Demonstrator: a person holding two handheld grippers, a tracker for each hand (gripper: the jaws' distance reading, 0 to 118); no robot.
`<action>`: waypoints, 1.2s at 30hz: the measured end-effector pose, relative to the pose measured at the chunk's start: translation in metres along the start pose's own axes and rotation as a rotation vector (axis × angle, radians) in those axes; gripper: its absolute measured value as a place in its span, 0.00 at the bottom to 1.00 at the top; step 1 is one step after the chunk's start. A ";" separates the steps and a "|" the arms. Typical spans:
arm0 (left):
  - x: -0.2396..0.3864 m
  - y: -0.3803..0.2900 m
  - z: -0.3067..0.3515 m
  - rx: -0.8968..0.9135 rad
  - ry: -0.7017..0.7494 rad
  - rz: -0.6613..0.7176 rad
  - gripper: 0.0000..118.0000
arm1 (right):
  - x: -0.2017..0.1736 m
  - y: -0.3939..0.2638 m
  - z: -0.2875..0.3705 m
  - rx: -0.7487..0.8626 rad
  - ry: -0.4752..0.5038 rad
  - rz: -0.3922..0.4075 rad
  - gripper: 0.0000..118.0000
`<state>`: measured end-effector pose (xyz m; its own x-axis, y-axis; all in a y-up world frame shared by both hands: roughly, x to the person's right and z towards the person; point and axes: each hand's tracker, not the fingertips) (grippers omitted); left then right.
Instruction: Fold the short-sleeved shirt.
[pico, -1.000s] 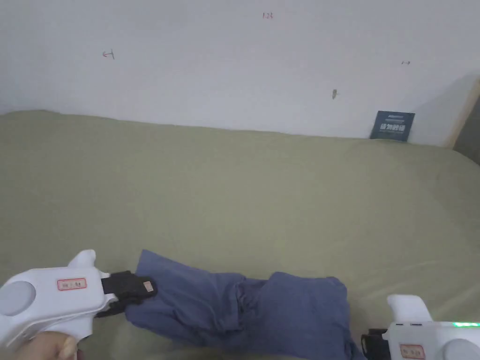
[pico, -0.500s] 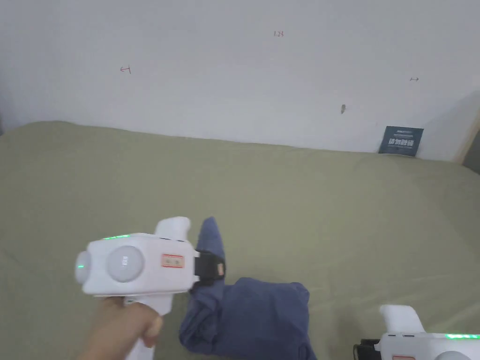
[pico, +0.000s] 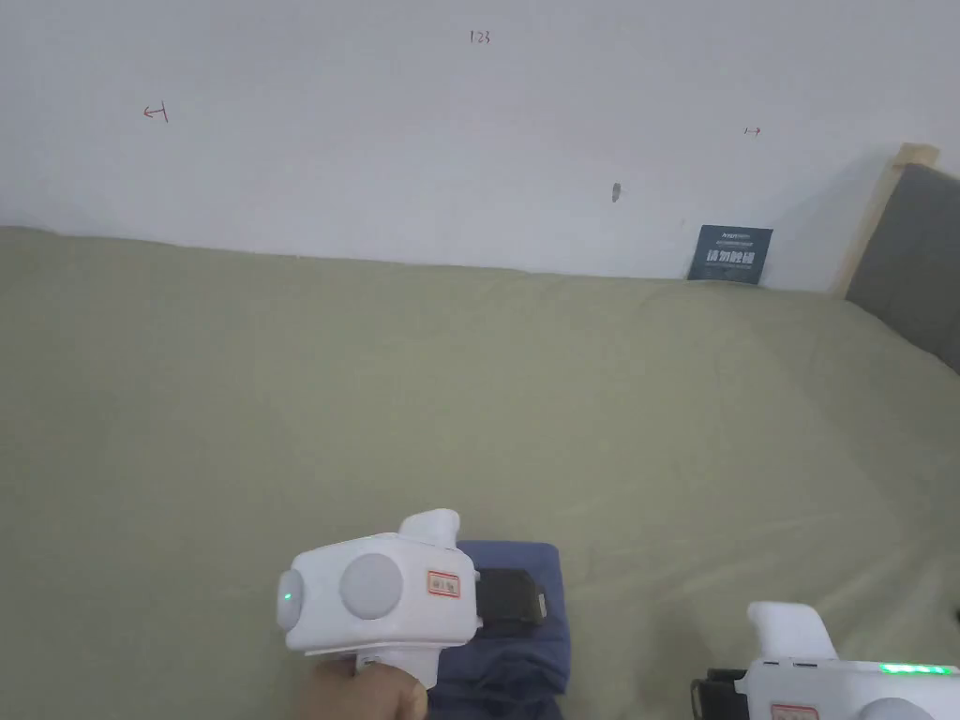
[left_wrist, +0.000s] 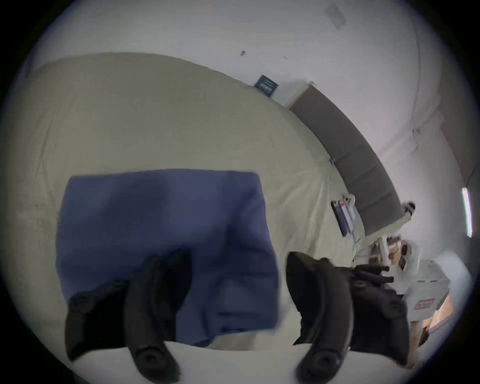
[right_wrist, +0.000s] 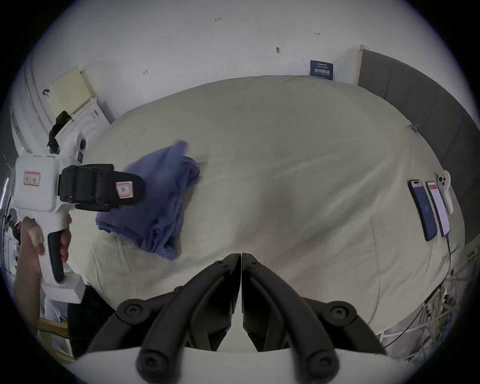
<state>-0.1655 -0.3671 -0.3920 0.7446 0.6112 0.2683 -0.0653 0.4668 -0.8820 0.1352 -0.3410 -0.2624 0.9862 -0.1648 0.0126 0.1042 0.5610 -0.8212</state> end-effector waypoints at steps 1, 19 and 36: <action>-0.005 -0.001 0.009 0.038 -0.035 0.046 0.70 | 0.000 -0.001 -0.001 0.000 0.001 -0.001 0.06; -0.014 -0.067 -0.060 -0.090 -0.168 0.151 0.02 | -0.015 0.004 0.000 0.003 0.010 0.013 0.06; -0.142 0.022 0.132 0.113 -0.109 0.099 0.01 | -0.121 0.097 -0.092 -0.151 0.157 0.090 0.06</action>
<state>-0.3602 -0.3595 -0.3989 0.6550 0.7204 0.2280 -0.2137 0.4661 -0.8586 0.0146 -0.3413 -0.3959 0.9575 -0.2503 -0.1433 -0.0148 0.4535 -0.8911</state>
